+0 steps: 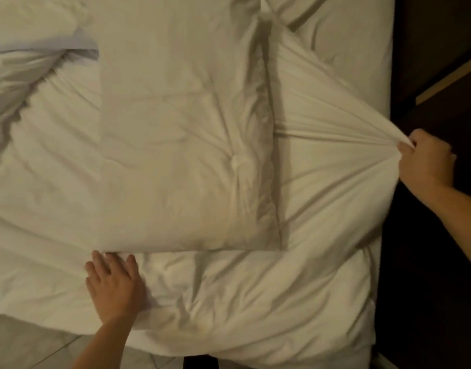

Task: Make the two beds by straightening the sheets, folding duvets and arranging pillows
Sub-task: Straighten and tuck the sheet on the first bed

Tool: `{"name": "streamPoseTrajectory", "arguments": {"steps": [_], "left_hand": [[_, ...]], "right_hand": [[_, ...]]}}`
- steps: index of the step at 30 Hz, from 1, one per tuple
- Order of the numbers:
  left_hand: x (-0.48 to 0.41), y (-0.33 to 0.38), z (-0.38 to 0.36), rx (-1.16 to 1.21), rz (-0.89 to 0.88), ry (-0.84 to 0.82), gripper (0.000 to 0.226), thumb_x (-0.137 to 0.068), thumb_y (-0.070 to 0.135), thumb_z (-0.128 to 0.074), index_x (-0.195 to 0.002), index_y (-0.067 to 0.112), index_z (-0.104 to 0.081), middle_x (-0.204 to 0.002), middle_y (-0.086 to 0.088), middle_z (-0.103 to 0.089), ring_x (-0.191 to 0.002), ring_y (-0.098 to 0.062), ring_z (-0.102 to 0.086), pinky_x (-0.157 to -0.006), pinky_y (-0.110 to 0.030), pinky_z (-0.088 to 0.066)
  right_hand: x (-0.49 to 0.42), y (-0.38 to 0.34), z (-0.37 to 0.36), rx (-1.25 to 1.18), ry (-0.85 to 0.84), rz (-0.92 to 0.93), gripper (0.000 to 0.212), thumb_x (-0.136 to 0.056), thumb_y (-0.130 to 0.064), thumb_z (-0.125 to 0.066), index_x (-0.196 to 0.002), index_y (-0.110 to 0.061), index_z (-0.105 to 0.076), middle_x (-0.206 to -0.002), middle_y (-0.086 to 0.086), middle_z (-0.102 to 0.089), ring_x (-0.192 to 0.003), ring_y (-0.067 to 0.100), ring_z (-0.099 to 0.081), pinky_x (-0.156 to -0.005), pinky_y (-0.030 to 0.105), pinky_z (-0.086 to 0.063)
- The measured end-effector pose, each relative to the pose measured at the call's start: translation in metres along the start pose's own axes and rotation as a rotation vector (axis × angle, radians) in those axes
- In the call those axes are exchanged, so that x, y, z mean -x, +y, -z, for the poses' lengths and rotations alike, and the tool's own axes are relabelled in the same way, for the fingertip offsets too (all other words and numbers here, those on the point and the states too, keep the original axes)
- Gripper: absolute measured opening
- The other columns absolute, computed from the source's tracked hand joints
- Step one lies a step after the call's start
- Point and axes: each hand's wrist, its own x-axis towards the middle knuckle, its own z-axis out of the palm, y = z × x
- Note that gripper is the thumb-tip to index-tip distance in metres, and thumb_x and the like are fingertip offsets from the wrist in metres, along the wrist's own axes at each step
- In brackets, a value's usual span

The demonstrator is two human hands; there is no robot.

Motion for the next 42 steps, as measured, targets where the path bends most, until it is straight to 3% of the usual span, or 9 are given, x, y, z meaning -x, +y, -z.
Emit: {"name": "streamPoseTrajectory", "arguments": {"steps": [6,9,13,18,24,27,31,37,42], "left_hand": [[0.011,0.010,0.008,0.035,-0.005,0.014,0.060,-0.106,0.043,-0.033,-0.153,0.007,-0.038,-0.166,-0.025,-0.015,-0.151,-0.043,-0.011,-0.120,-0.058,-0.025],[0.015,0.013,0.010,0.107,-0.027,0.041,0.061,-0.107,0.043,-0.035,-0.154,0.004,-0.037,-0.166,-0.026,-0.017,-0.151,-0.044,-0.013,-0.120,-0.060,-0.023],[0.021,0.026,0.025,0.199,0.023,0.071,0.058,-0.108,0.038,-0.040,-0.149,-0.003,-0.039,-0.158,-0.031,-0.027,-0.144,-0.050,-0.024,-0.115,-0.063,-0.028],[0.025,0.025,0.034,0.167,0.011,0.085,0.061,-0.101,0.042,-0.037,-0.140,-0.004,-0.048,-0.148,-0.035,-0.034,-0.134,-0.055,-0.031,-0.107,-0.067,-0.034],[0.024,0.012,0.033,0.039,-0.126,0.085,0.056,-0.106,0.042,-0.027,-0.136,-0.001,-0.046,-0.139,-0.032,-0.039,-0.129,-0.049,-0.037,-0.106,-0.060,-0.036],[0.020,-0.001,0.031,-0.075,-0.289,0.104,0.052,-0.101,0.032,-0.028,-0.131,0.000,-0.057,-0.141,-0.043,-0.040,-0.136,-0.057,-0.029,-0.115,-0.064,-0.021],[0.016,-0.014,0.025,-0.198,-0.563,0.080,0.039,-0.089,0.019,-0.044,-0.117,-0.001,-0.062,-0.138,-0.050,-0.040,-0.132,-0.067,-0.027,-0.111,-0.071,-0.016],[0.001,-0.030,0.015,-0.345,-0.487,-0.031,0.077,-0.096,0.044,-0.007,-0.141,0.003,-0.055,-0.160,-0.028,-0.028,-0.144,-0.054,-0.011,-0.119,-0.059,-0.011],[0.024,-0.023,0.024,-0.296,-0.411,-0.027,0.067,-0.100,0.038,-0.014,-0.145,0.004,-0.051,-0.159,-0.029,-0.031,-0.144,-0.053,-0.019,-0.119,-0.059,-0.014]], "right_hand": [[0.011,0.032,-0.010,0.014,-0.045,-0.096,0.024,-0.102,-0.016,-0.050,-0.081,-0.005,-0.047,-0.087,0.019,-0.057,-0.077,0.034,-0.058,-0.066,0.039,-0.049],[0.013,0.021,-0.018,-0.073,-0.112,-0.165,0.024,-0.101,-0.025,-0.053,-0.099,-0.002,-0.059,-0.103,0.024,-0.063,-0.090,0.038,-0.060,-0.075,0.041,-0.048],[0.048,0.019,-0.021,-0.214,-0.321,-0.371,0.050,-0.101,-0.049,-0.041,-0.128,-0.010,-0.054,-0.126,0.018,-0.058,-0.113,0.038,-0.057,-0.093,0.046,-0.046],[0.146,0.050,-0.043,-0.212,-0.589,-0.455,0.052,-0.097,-0.042,-0.041,-0.138,-0.011,-0.048,-0.136,0.021,-0.054,-0.118,0.039,-0.055,-0.095,0.043,-0.046],[0.217,0.054,-0.040,-0.368,-0.574,-0.583,0.047,-0.096,-0.040,-0.051,-0.139,-0.022,-0.052,-0.134,0.010,-0.057,-0.117,0.033,-0.057,-0.097,0.044,-0.049],[0.250,0.060,-0.040,-0.272,-0.696,-0.549,0.057,-0.094,-0.033,-0.062,-0.144,-0.016,-0.043,-0.126,0.004,-0.056,-0.118,0.032,-0.058,-0.091,0.036,-0.047],[0.279,0.074,-0.032,0.110,-0.579,-0.433,0.005,-0.096,-0.015,-0.054,-0.096,-0.011,-0.051,-0.097,0.016,-0.061,-0.081,0.033,-0.061,-0.074,0.043,-0.056],[0.332,0.074,-0.006,0.568,-0.514,-0.276,0.010,-0.095,-0.003,-0.049,-0.099,-0.005,-0.057,-0.090,0.012,-0.061,-0.069,0.025,-0.066,-0.047,0.029,-0.045],[0.373,0.079,-0.014,0.689,-0.617,-0.218,0.019,-0.094,-0.007,-0.052,-0.113,-0.008,-0.053,-0.094,0.008,-0.066,-0.071,0.020,-0.069,-0.046,0.026,-0.040]]}}
